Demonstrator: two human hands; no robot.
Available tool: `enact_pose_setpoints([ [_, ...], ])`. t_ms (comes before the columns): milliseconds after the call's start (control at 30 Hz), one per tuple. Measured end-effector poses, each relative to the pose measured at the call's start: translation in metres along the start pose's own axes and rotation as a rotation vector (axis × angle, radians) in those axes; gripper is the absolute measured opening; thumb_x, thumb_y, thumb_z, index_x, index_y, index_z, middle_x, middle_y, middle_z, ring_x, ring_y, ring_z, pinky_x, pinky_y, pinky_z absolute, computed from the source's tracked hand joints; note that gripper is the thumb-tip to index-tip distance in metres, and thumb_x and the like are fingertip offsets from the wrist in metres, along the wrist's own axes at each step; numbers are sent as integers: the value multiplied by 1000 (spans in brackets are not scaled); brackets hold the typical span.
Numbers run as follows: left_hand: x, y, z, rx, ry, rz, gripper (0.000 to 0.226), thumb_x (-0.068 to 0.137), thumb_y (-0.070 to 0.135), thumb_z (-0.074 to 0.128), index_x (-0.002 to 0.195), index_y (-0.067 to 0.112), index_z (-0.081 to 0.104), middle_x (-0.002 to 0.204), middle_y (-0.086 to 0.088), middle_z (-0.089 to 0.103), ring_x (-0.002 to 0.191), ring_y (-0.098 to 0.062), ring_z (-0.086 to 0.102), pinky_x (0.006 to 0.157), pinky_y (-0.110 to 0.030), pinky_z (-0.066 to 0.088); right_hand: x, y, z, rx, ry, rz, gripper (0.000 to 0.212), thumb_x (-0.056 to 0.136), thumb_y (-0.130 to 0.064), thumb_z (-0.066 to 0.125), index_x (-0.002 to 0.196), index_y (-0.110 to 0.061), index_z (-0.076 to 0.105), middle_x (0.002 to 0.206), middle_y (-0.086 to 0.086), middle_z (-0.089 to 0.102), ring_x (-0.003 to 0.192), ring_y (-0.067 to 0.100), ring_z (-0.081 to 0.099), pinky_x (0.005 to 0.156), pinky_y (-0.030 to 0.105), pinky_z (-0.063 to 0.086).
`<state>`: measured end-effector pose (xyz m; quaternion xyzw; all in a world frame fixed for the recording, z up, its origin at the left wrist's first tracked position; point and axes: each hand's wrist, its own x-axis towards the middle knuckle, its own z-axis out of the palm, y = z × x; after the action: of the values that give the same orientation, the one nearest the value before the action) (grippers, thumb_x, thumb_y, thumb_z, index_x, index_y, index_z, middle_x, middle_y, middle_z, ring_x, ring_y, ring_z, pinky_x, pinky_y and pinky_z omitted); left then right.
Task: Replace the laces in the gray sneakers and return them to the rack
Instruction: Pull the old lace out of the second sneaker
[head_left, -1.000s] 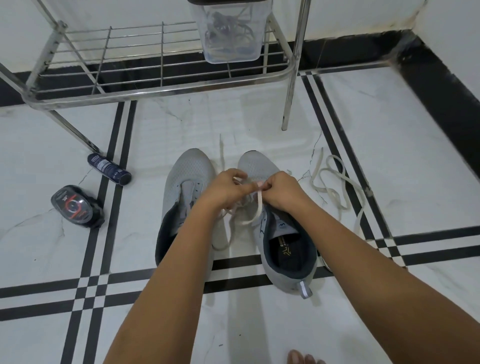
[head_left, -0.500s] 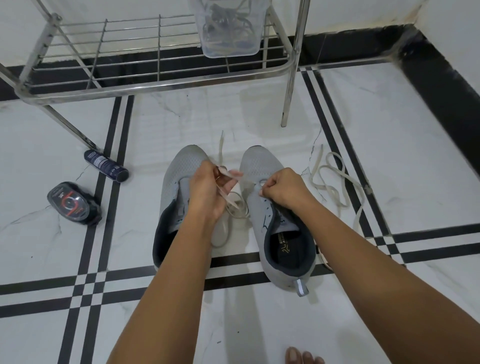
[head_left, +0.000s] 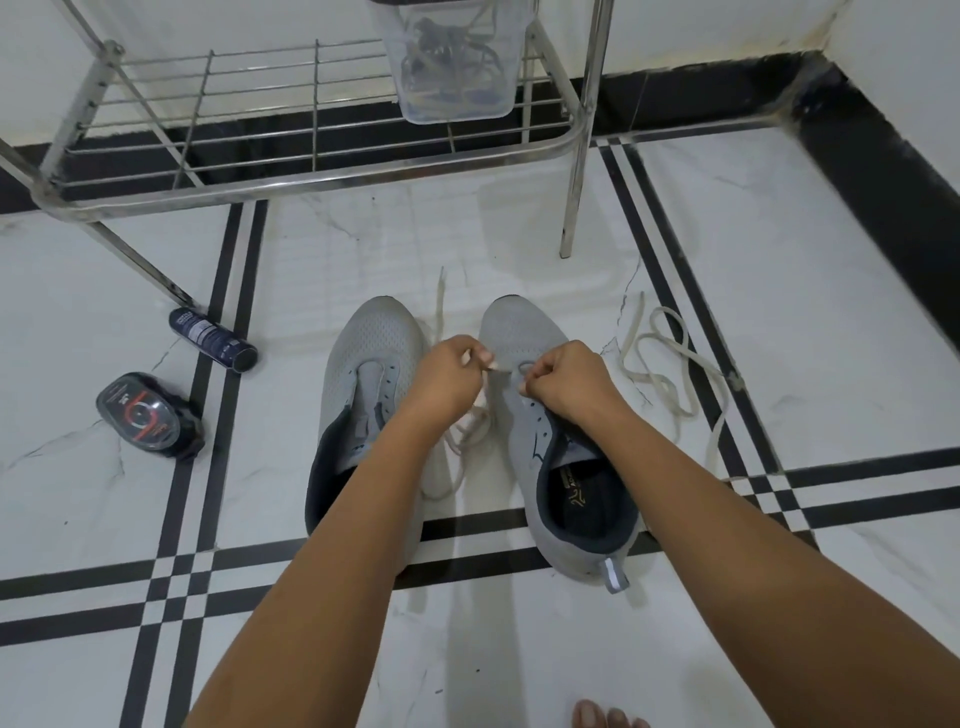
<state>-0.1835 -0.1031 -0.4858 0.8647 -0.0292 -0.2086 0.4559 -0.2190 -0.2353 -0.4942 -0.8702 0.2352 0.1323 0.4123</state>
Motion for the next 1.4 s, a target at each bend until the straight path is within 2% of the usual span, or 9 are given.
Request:
enact_pose_setpoints([
  [167,-13,-13,14,-612,16,-286,32,98,11,34,67,15,40,59,-1,33,41,-9,29,44,-23,24,1,-5,10,20,-16,-9,18,82,-19,68,64,-19,62,104,7,70,99,24,63,91,36,50],
  [433,4,-11,15,202,-87,-1,25,93,34,52,90,10,57,78,-4,53,71,-17,47,56,-27,33,-1,-3,6,81,-19,-53,9,86,-15,63,84,-7,66,78,2,59,76,16,55,66,22,42],
  [667,-8,-2,28,-535,67,-118,33,92,11,45,59,17,39,46,5,36,44,-10,32,47,-25,27,-2,2,3,143,-28,-69,6,85,-6,58,82,-11,58,67,-10,50,74,15,50,55,13,35],
  [800,-1,-11,14,34,30,-50,11,93,14,46,97,7,53,84,-7,53,72,-20,51,66,-29,39,-1,2,5,134,-28,-46,25,86,-4,58,66,-17,51,109,3,68,91,16,59,60,10,39],
  [900,-1,-20,11,490,-28,-73,53,88,7,54,134,-1,30,134,-19,30,114,-33,45,88,-33,40,-2,-2,5,38,-11,-42,14,88,-6,57,75,-8,56,119,9,65,106,21,60,67,10,42],
  [1033,-4,-28,27,904,-183,-164,95,87,22,62,143,-7,-9,149,-30,3,133,-39,31,103,-38,37,-4,-7,1,-62,-34,-80,15,87,-11,59,96,1,64,114,11,67,105,27,60,93,35,47],
  [1133,-4,-33,32,978,-157,-144,80,89,22,60,140,-13,9,144,-26,21,126,-33,37,97,-36,42,-10,-6,-4,-22,-27,-107,14,88,-10,58,95,-1,66,119,0,65,110,20,58,88,22,44],
  [1267,-12,-31,25,769,-123,-130,27,94,1,44,119,-7,47,125,-22,49,113,-31,52,89,-33,44,-17,-5,-13,97,18,-103,8,89,-11,56,91,-8,64,91,-9,60,90,13,56,53,8,37],
  [1400,-10,-18,7,435,-71,-205,12,90,8,55,83,-1,61,85,-14,66,76,-24,63,65,-26,50,-22,-5,-21,176,-85,-116,35,82,-17,69,115,-12,57,118,3,59,106,18,55,87,21,45],
])
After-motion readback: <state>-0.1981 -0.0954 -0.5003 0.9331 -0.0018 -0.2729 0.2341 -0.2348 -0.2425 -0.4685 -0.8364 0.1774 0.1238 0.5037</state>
